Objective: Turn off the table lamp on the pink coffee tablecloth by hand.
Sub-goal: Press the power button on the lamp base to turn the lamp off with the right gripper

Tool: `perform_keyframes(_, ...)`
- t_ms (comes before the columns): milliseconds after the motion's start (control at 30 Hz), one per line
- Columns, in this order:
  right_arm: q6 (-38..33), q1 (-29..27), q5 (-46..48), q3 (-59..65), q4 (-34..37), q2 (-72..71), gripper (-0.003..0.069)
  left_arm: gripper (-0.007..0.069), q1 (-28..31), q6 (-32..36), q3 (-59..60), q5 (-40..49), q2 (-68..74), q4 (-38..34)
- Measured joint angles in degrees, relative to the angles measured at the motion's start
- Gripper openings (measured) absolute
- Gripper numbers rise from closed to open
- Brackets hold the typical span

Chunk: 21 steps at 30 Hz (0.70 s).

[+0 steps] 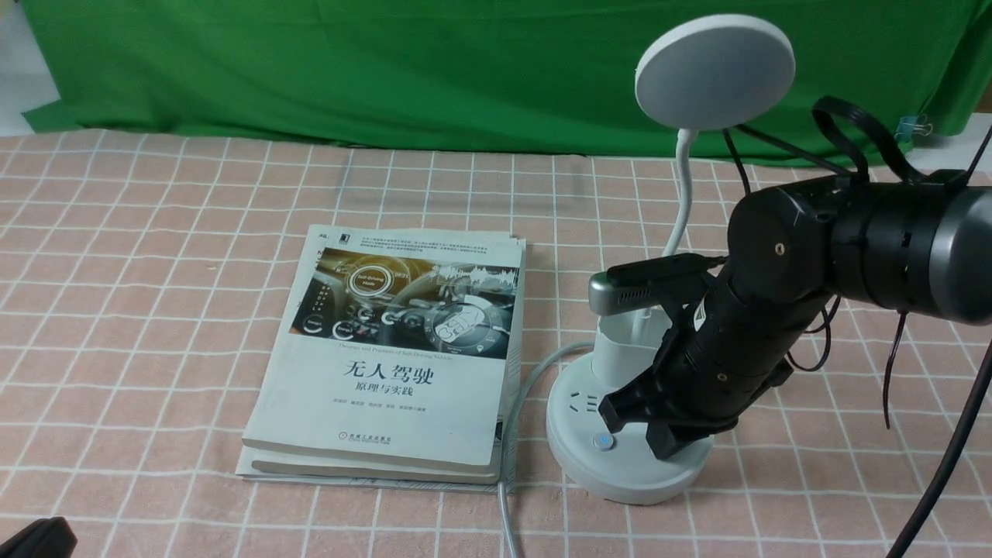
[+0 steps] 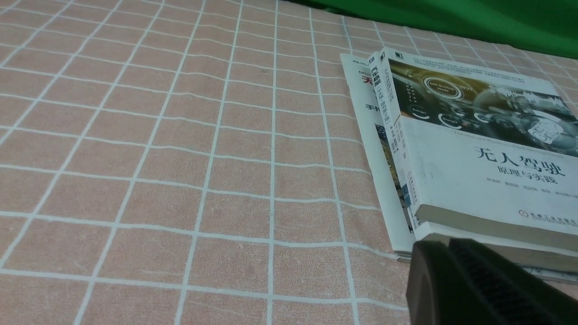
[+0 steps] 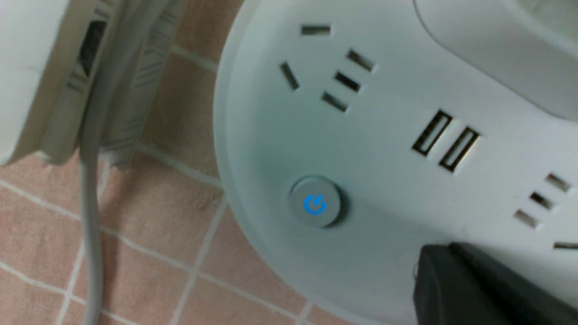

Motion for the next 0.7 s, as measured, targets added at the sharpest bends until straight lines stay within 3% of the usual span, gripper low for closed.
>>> perform_keyframes(700,-0.89,0.85,0.07,-0.15,0.07,0.62,0.0041,0.0006,0.00,0.00,0.00,0.00,0.00,0.00)
